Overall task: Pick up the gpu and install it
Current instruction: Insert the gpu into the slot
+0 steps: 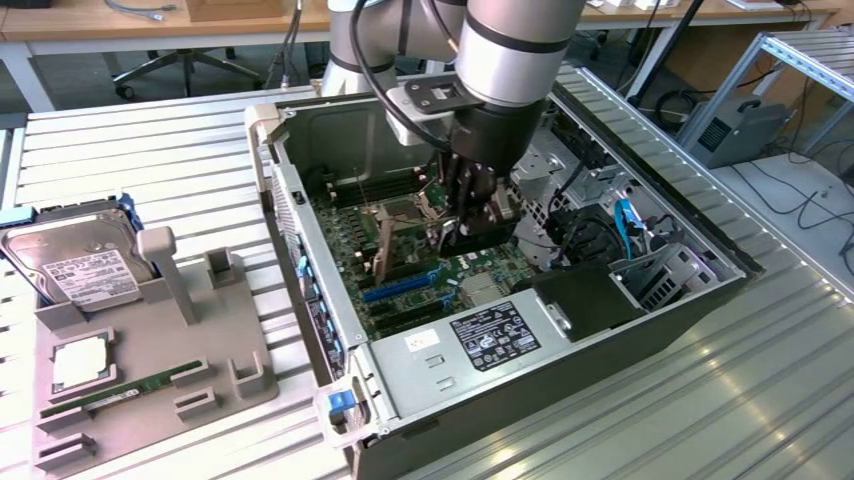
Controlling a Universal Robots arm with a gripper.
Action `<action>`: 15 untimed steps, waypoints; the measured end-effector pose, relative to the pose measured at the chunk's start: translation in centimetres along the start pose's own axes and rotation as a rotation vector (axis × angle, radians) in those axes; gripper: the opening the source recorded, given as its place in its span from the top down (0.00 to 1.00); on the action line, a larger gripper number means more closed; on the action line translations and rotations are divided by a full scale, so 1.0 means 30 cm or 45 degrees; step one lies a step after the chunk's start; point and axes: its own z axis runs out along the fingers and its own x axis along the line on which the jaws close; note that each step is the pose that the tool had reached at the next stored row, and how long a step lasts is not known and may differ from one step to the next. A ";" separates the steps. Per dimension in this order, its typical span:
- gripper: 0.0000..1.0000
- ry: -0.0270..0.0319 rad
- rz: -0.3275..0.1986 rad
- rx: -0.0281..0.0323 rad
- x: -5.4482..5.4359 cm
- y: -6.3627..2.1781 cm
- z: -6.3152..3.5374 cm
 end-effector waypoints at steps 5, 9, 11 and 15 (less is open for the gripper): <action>0.73 0.0000 0.000 0.0000 0.002 0.007 0.005; 0.73 0.0000 0.000 0.0000 0.002 0.010 0.007; 0.73 0.0000 0.000 0.0000 0.002 0.011 0.008; 0.73 0.0000 0.000 0.0000 0.003 0.014 0.010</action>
